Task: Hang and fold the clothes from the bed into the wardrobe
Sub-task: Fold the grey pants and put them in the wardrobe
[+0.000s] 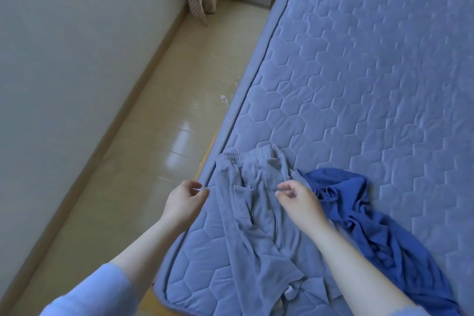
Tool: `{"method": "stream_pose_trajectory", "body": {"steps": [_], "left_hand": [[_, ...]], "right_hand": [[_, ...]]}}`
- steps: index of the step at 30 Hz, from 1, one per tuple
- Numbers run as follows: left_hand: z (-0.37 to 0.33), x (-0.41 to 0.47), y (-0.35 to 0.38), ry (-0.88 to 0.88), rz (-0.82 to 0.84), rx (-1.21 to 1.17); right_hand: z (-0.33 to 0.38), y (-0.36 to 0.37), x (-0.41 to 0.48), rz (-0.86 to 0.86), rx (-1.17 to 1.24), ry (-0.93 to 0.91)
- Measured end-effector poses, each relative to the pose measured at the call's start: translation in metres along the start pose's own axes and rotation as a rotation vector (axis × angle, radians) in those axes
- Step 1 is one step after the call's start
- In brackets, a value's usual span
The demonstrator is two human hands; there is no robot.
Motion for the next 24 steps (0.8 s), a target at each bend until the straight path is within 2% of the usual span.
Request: {"method": "stream_pose_trajectory", "body": {"steps": [4,8,15,21,24], "left_hand": [[0.003,0.044,0.030,-0.059,0.024,0.017],[-0.002,0.087,0.056,-0.085,0.033,0.022],[-0.010,0.152,0.087,-0.252,-0.008,-0.039],[-0.015,0.181,0.115,-0.358,-0.021,-0.160],[-0.018,0.185,0.125,-0.367,-0.052,-0.098]], "right_hand": [[-0.013,0.019,0.046,0.050,-0.084,-0.016],[-0.021,0.028,0.094,0.018,-0.171,-0.084],[-0.033,0.033,0.156,-0.034,-0.317,-0.192],[-0.033,0.046,0.188,0.049,-0.430,-0.272],[-0.036,0.052,0.198,0.094,-0.463,-0.252]]}}
Point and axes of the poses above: each hand's wrist, its own x-axis towards the middle knuckle, its own y-axis out of the palm, z = x × y, the point moved 2 cm from there along x, towards the middle knuckle, and after that the axes turned 6 degrees about -y, right-handed, at the moved point
